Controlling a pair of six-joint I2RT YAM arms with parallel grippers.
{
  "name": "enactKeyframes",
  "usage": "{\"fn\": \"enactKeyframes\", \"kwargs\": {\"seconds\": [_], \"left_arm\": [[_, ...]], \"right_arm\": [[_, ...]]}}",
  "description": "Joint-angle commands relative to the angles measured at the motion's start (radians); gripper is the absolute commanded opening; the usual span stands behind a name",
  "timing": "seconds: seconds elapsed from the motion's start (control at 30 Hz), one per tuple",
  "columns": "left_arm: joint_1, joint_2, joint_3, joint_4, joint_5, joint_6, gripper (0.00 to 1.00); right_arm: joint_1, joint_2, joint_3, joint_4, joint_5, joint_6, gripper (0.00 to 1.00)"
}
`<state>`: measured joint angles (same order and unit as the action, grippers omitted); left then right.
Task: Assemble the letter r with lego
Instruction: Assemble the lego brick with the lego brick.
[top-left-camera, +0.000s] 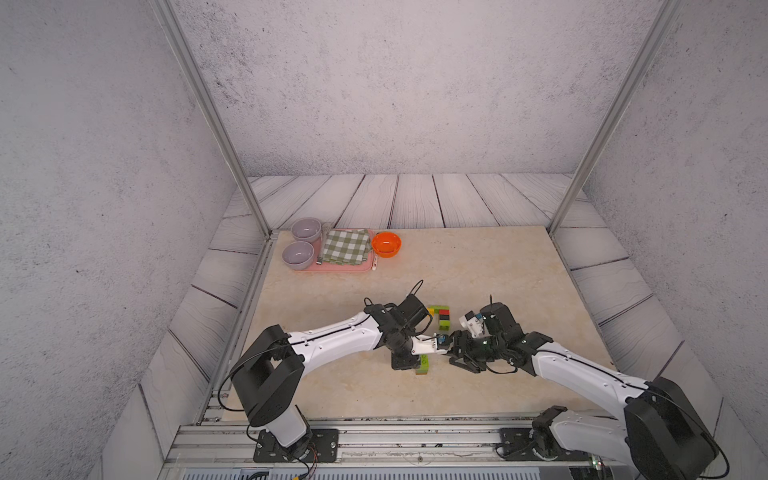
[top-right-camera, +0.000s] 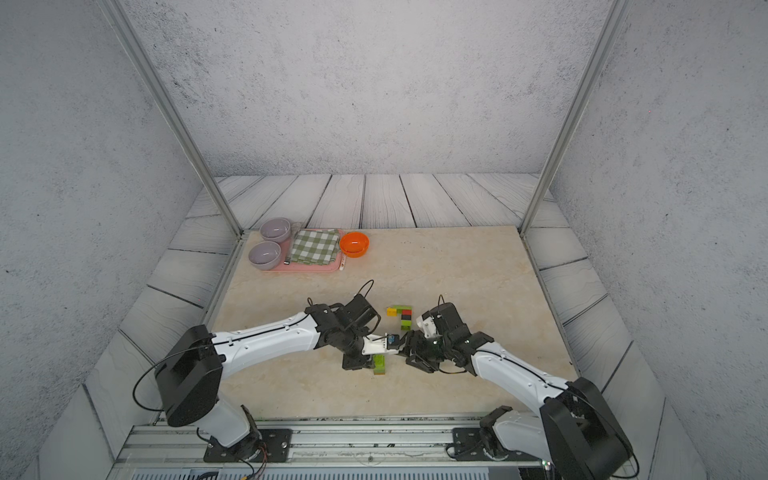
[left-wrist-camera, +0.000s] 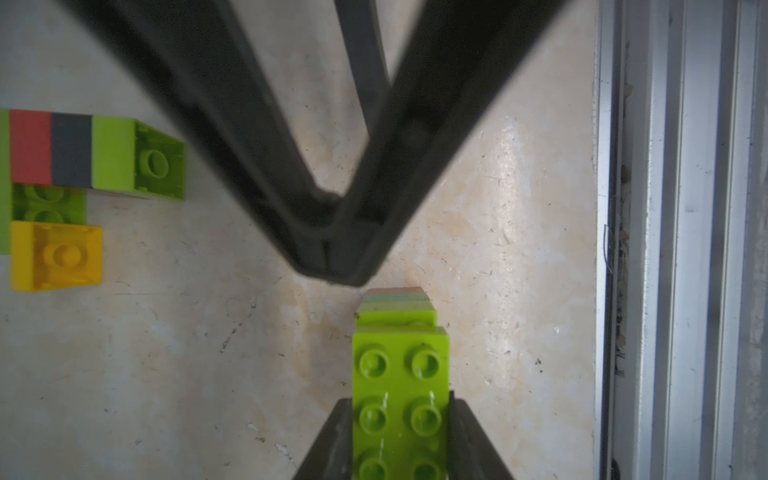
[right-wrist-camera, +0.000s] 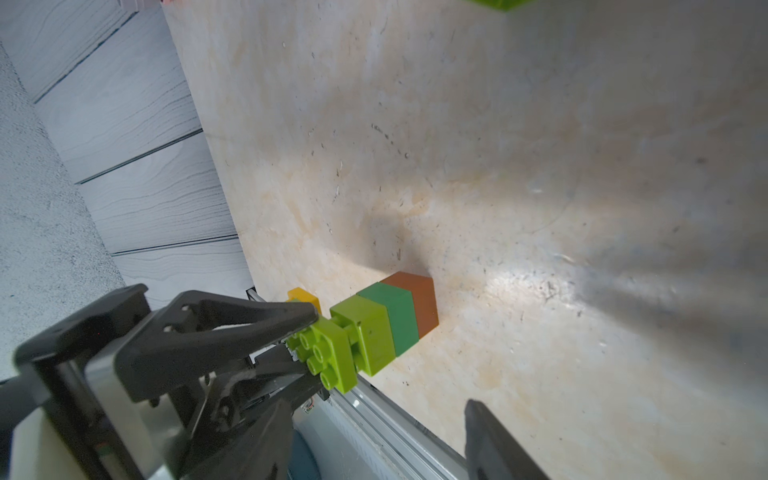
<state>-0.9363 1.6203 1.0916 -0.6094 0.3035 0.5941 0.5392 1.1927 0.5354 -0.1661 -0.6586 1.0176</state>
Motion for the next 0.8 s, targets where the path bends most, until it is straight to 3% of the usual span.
{"fn": "enactKeyframes", "kwargs": {"seconds": [0.0, 0.77], "left_arm": [[-0.002, 0.01, 0.026, -0.024, 0.014, -0.01, 0.0], [-0.018, 0.062, 0.043, -0.075, 0.008, -0.001, 0.0]], "right_arm": [[0.005, 0.011, -0.014, 0.034, -0.023, 0.003, 0.67], [0.029, 0.073, -0.018, 0.063, -0.041, 0.007, 0.66]]}}
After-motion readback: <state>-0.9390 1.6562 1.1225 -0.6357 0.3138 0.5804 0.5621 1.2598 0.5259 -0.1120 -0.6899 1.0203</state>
